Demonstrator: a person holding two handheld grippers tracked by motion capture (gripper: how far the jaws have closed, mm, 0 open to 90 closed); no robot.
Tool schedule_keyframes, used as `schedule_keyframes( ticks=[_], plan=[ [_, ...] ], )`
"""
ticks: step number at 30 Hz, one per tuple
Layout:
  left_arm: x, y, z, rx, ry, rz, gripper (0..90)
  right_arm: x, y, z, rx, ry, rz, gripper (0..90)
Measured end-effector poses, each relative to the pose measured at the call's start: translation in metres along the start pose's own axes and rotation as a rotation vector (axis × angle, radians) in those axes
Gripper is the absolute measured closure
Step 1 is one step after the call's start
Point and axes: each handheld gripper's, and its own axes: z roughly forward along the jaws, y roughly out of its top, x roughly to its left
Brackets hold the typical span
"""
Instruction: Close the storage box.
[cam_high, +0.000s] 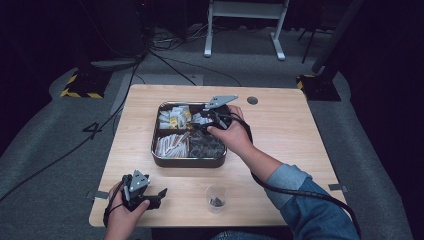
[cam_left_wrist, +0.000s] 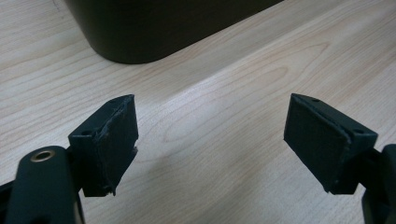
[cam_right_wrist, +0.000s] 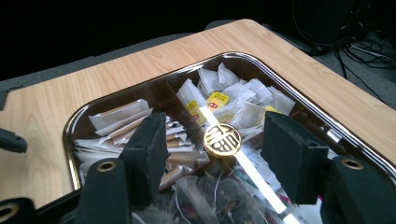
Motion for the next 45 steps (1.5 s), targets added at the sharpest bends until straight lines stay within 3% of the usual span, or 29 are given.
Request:
schedule_keyframes(
  ticks=[7, 11, 18, 28, 36, 45],
  plan=[
    [0.001, -0.004, -0.004, 0.002, 0.006, -0.003, 18.1, 0.0, -0.004, -0.032, -0.024, 0.012, -0.007, 40.1],
    [0.0, -0.008, -0.008, 0.001, 0.016, -0.013, 18.1, -0.002, -0.018, -0.052, -0.032, -0.016, -0.026, 40.0],
    [0.001, -0.009, -0.008, 0.001, 0.024, -0.018, 18.1, -0.019, -0.05, -0.092, -0.048, -0.054, 0.036, 39.2],
    [0.002, -0.005, -0.004, 0.003, 0.027, -0.016, 18.0, -0.036, -0.09, -0.147, -0.048, -0.132, 0.086, 37.8],
    [0.0, -0.007, -0.002, 0.017, 0.024, -0.019, 18.1, -0.038, -0.118, -0.174, -0.017, -0.18, 0.092, 36.4],
    [-0.002, -0.011, -0.004, 0.018, 0.037, -0.02, 18.1, -0.036, -0.149, -0.18, 0.04, -0.189, 0.093, 35.6]
  ],
)
